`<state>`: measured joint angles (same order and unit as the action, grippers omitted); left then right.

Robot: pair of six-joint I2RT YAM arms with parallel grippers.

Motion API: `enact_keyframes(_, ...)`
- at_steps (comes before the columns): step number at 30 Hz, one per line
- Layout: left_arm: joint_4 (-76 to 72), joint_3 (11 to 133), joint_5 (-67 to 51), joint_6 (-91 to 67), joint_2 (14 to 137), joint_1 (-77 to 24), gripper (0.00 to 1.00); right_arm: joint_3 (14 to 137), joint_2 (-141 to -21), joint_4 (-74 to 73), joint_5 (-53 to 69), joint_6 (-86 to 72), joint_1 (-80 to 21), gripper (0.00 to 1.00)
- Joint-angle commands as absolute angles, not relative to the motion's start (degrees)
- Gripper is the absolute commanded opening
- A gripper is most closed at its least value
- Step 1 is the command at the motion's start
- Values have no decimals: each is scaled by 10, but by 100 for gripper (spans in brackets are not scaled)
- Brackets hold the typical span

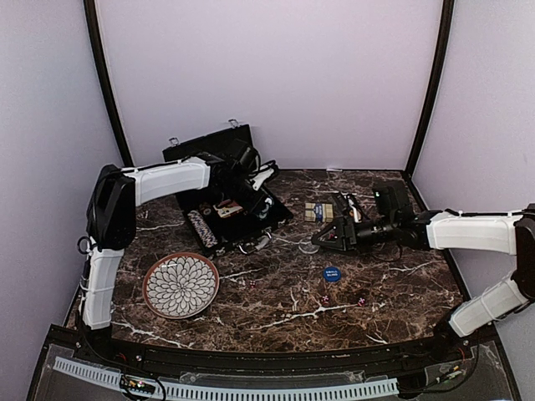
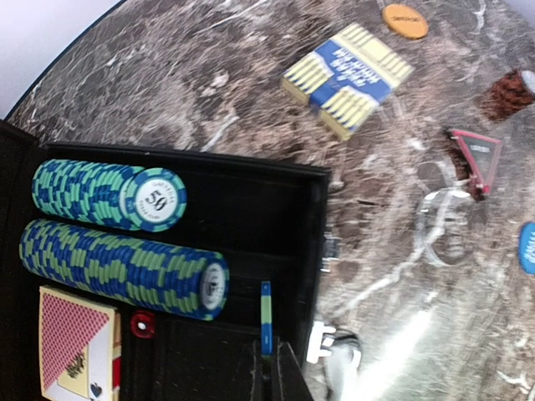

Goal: Pack up texas hold em set
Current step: Place the poker chip in the slot.

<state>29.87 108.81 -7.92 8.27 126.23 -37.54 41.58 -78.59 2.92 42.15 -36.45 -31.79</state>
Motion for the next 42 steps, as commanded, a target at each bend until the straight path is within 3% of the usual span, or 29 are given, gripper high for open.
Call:
enact_keyframes(1, 307, 1119, -47, 120, 1279, -363, 0, 408, -779, 36, 425, -356, -311, 72)
enact_keyframes(19, 274, 1137, -56, 132, 1331, -359, 0, 397, -782, 38, 433, -352, -310, 72)
enact_keyframes(34, 280, 1160, -40, 129, 1342, -358, 15, 396, -788, 42, 438, -355, -310, 72)
enact_keyframes(42, 302, 1160, -48, 118, 1311, -359, 25, 453, -761, -115, 270, -309, -306, 73)
